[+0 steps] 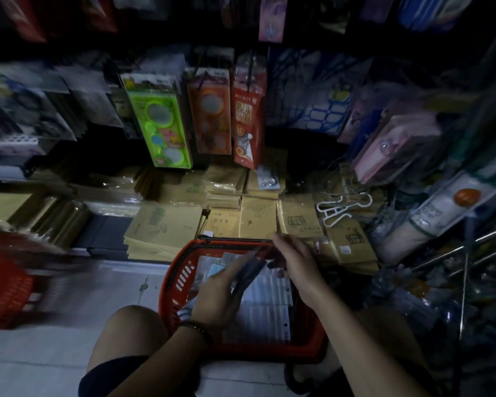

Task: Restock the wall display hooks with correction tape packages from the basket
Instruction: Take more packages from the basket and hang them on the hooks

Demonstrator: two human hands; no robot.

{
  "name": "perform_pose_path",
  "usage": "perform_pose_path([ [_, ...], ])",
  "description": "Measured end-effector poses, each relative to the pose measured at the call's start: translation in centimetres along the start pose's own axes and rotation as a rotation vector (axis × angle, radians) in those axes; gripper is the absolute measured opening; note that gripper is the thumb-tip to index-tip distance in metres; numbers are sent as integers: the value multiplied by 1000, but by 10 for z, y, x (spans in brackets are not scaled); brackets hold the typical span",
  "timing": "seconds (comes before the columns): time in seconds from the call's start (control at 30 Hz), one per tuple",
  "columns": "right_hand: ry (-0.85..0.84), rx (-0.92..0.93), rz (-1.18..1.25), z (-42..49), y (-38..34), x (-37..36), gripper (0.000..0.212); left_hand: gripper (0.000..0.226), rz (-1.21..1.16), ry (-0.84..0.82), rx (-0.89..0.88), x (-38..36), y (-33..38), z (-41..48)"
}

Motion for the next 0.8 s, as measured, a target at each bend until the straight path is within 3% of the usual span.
perform_pose_path([
  [0.13, -58, 207, -130, -30, -38, -6, 51, 31, -630, 72, 210, 31, 31, 14],
  [0.27, -18, 543, -532, -60, -80, -4, 80, 30, -954, 66, 274, 68, 68, 34],
  [0.4, 87, 801, -718, -89, -132, 2, 95, 36, -1023, 63, 220, 106, 110, 55],
  [0.6, 218, 959, -744, -118, -214, 37, 87, 45, -833, 7, 16, 166, 189, 93],
  [0.8, 443, 1081, -752, -149, -314, 94, 80, 39, -833, 6, -65, 218, 278, 142],
])
Point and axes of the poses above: each hand's wrist, its own z-axis towards the middle knuckle, its own x-axis out of the back of the hand, y = z × x, the point moved 4 cm from there along z, towards the middle knuckle, and after that the axes turned 5 degrees about -x, right-handed, at the moved point
